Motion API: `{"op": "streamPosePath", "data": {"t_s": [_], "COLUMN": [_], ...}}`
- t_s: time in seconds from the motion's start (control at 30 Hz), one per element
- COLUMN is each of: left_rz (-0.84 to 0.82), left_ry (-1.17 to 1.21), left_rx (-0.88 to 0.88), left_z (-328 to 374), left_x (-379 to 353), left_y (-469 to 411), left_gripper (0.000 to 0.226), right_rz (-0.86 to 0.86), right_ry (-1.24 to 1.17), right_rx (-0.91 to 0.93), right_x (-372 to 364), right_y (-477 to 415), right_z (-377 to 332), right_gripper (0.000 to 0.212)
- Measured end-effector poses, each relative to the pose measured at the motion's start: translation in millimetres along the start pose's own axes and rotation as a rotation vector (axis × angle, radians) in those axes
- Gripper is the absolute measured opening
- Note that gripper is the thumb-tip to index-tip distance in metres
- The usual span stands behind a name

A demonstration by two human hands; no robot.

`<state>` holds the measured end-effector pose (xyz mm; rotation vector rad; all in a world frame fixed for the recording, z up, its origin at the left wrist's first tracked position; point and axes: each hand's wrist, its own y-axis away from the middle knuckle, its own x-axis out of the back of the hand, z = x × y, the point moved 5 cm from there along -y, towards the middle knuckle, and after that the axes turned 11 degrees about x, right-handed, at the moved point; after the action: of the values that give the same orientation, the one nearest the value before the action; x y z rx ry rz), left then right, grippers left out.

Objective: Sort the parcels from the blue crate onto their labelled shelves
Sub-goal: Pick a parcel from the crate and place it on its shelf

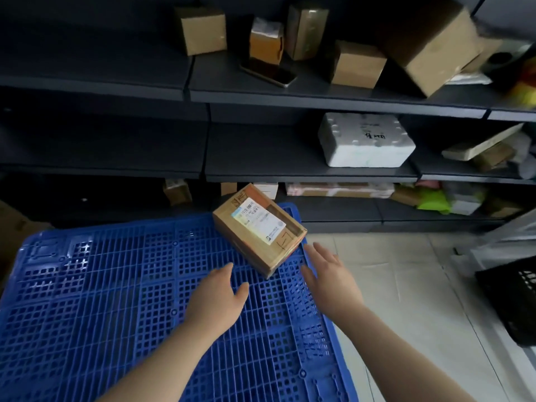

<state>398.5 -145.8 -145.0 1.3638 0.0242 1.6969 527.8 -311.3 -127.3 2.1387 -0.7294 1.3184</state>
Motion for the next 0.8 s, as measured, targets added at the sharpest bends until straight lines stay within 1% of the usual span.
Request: {"op": "streamPosePath", "data": {"t_s": [0.1,0.3,0.43,0.53,0.63,0.7,0.8], "left_rz": [-0.03,-0.032,-0.047,-0.051,-0.019,-0.015,-0.02], "left_ry": [0.095,0.325,0.52,0.672,0.818,0.846,0.862], "left_rx": [0.083,0.239,0.278,0.268,0.271,0.262,0.247], "left_z": [10.7,32.7,42.0,44.8,43.4,42.1,37.3], "left_x": [-18.5,-52.2,-71.1,-83.2,-86.4,-80.7,-65.1], "left_y": [-27.7,-76.2,-97.1,-105.9,-104.9,-94.2,-68.7], "left_gripper": [0.072,0.084,0.083,0.085,0.074,0.069,0.074], "right_rz": [-0.006,-0.108,-0.186,-0.196,-0.175,-0.165,-0.166], "right_ry": [0.017,0.012,-0.042,-0.176,-0.243,-0.231,-0.233], "right_rx": [0.05,0.115,0.145,0.21,0.264,0.287,0.305], "right_x": [-8.0,-37.2,-57.8,-66.6,-64.6,-58.6,-46.3], "right_y": [-40.4,-110.2,-140.0,-146.4,-137.9,-126.9,-108.1], "right_z": [25.0,66.3,79.2,76.1,69.5,65.2,53.5], "right_gripper": [0.049,0.053,0.06,0.061,0.058,0.053,0.052]}}
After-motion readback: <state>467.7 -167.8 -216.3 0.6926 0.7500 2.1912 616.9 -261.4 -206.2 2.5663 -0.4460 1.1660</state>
